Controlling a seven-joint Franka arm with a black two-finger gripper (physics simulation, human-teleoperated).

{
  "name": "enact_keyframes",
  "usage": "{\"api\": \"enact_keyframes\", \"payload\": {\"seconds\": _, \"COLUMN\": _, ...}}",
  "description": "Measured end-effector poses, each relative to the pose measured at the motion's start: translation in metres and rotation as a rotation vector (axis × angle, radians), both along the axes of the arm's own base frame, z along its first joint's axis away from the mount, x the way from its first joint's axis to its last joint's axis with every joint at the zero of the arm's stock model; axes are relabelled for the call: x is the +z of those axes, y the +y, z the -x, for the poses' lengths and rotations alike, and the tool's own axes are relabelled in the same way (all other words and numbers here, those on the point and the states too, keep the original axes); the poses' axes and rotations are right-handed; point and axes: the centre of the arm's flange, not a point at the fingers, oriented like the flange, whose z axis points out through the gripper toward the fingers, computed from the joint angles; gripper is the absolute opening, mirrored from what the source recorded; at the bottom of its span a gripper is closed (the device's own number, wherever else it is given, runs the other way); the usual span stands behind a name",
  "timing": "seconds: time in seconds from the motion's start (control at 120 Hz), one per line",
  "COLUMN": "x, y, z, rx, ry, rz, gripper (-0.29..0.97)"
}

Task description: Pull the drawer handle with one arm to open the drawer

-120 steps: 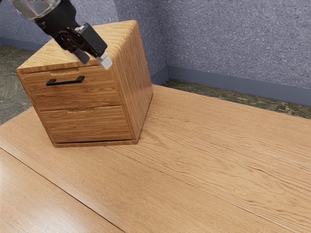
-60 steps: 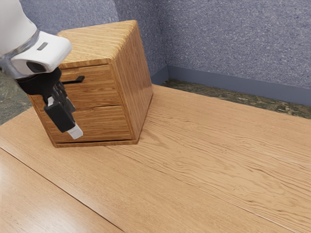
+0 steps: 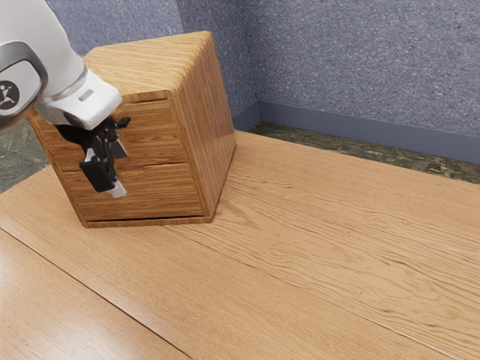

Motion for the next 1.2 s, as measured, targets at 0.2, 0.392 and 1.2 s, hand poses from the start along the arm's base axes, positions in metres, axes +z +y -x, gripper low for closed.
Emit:
{"api": "enact_keyframes", "payload": {"seconds": 0.2, "x": 0.018, "y": 0.031, "z": 0.000, "rx": -0.089, "ry": -0.069, "rz": -0.063, "gripper": 0.68}}
{"api": "enact_keyframes", "payload": {"seconds": 0.392, "x": 0.040, "y": 0.099, "z": 0.009, "rx": -0.072, "ry": -0.123, "rz": -0.112, "gripper": 0.68}}
{"api": "enact_keyframes", "payload": {"seconds": 1.2, "x": -0.008, "y": 0.137, "z": -0.042, "rx": -0.197, "ry": -0.172, "rz": -0.264, "gripper": 0.68}}
